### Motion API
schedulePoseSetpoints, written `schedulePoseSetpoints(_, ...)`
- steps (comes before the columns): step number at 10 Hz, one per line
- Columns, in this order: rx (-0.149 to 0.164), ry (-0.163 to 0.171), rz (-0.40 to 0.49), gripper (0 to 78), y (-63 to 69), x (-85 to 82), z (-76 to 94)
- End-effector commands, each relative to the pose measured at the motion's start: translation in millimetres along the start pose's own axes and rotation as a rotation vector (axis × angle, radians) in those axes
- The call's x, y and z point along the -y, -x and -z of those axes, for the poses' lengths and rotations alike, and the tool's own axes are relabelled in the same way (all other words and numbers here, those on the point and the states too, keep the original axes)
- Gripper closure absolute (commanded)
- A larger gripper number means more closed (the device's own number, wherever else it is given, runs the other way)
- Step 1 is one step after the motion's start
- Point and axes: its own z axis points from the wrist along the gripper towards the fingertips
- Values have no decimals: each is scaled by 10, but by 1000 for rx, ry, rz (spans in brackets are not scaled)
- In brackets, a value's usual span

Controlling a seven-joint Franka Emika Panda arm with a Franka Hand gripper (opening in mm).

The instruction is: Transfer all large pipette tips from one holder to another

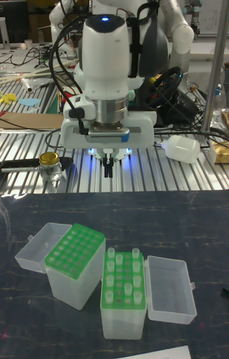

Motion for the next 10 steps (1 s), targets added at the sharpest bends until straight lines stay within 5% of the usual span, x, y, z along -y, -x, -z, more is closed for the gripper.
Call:
schedulePoseSetpoints(1,-90,122,-373,776,0,0,0)
schedulePoseSetpoints(2,-86,89,-367,776,0,0,0)
schedulePoseSetpoints(10,-83,88,-376,776,131,-107,64)
